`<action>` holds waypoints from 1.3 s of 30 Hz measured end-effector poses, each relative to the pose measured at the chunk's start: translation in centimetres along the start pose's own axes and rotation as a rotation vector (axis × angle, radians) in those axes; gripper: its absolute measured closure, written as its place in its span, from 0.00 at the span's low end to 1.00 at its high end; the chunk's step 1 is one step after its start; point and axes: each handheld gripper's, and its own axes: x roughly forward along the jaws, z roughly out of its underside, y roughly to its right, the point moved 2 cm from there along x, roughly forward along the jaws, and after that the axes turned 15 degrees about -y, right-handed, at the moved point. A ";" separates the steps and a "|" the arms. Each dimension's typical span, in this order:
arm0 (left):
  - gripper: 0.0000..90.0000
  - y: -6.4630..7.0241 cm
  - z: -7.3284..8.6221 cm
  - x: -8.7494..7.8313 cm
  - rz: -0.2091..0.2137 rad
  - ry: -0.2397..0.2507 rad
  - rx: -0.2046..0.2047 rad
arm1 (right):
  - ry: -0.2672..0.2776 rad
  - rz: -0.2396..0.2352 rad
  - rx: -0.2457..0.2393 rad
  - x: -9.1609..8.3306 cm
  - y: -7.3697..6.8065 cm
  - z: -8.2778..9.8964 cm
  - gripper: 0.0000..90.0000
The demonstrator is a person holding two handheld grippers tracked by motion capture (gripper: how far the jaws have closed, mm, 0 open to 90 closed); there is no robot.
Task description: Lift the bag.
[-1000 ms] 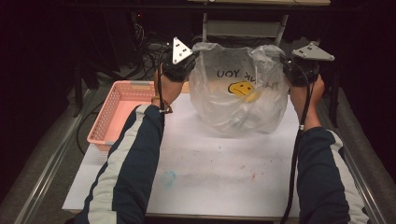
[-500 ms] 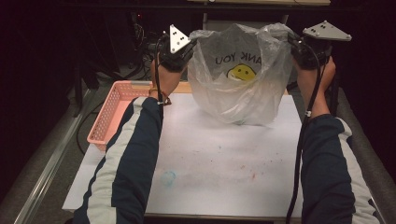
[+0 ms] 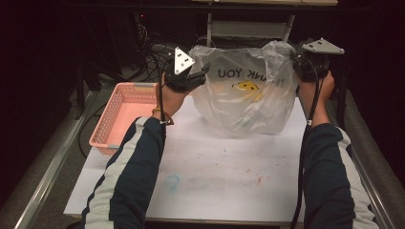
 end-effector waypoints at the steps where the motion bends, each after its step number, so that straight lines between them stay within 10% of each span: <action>1: 0.38 -0.2 0.2 -0.1 0.002 -0.003 -0.004 | -0.005 0.007 0.004 0.2 0.2 0.1 1.00; 12: 0.35 -0.1 0.9 -1.4 0.026 0.011 -0.007 | -0.051 0.077 0.036 0.6 2.6 0.7 1.00; 19: 0.59 4.3 4.5 -2.1 0.232 -0.004 0.122 | -0.054 0.093 0.049 0.1 3.3 0.9 1.00; 25: 0.77 8.9 6.6 0.7 0.305 -0.101 0.229 | -0.053 0.078 0.056 -0.4 3.2 0.9 0.91; 31: 0.84 10.0 6.7 3.4 0.283 -0.145 0.230 | -0.008 0.066 0.046 -2.1 2.5 0.1 0.73; 39: 0.79 8.4 6.9 2.8 0.240 -0.143 0.185 | 0.114 -0.051 0.010 -6.0 1.5 0.2 0.52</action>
